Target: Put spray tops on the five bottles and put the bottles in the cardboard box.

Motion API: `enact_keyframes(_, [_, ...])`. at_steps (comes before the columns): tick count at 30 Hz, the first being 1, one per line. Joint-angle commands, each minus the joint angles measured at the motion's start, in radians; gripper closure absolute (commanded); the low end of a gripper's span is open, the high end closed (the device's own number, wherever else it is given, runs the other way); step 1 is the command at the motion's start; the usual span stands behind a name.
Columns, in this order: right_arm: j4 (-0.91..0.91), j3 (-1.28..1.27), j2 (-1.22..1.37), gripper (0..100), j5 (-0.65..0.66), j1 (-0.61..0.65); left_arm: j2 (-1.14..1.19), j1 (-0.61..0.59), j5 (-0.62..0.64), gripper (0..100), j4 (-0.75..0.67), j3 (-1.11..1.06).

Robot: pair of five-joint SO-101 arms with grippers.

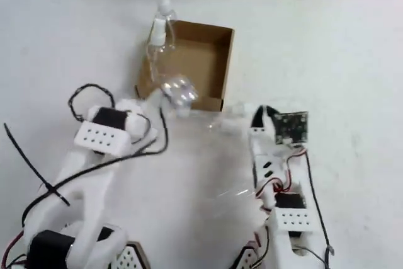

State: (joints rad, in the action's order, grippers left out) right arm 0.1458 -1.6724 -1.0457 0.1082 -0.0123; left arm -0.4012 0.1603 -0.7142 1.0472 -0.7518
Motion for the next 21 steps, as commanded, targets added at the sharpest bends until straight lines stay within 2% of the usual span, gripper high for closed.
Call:
enact_keyframes(1, [-0.004,-0.002,0.004,98.2,0.012,-0.139,-0.051,0.134,-0.239,94,-0.015,0.025])
enact_keyframes(6, [-0.079,-0.009,-0.002,98.2,0.012,-0.254,-0.050,0.274,-0.284,94,0.005,0.121])
enact_keyframes(10, [-0.088,-0.009,0.001,98.2,0.012,-0.268,-0.041,0.369,-0.302,94,0.135,0.252])
enact_keyframes(12, [-0.087,-0.009,0.001,98.2,0.012,-0.277,-0.039,0.412,-0.354,92,0.204,0.298])
enact_keyframes(16, [-0.082,-0.008,-0.004,98.2,0.012,-0.326,0.033,0.440,-0.379,87,0.241,0.373])
enact_keyframes(21, [-0.081,-0.006,-0.004,98.2,0.012,-0.395,0.295,0.410,-0.382,86,0.241,0.520])
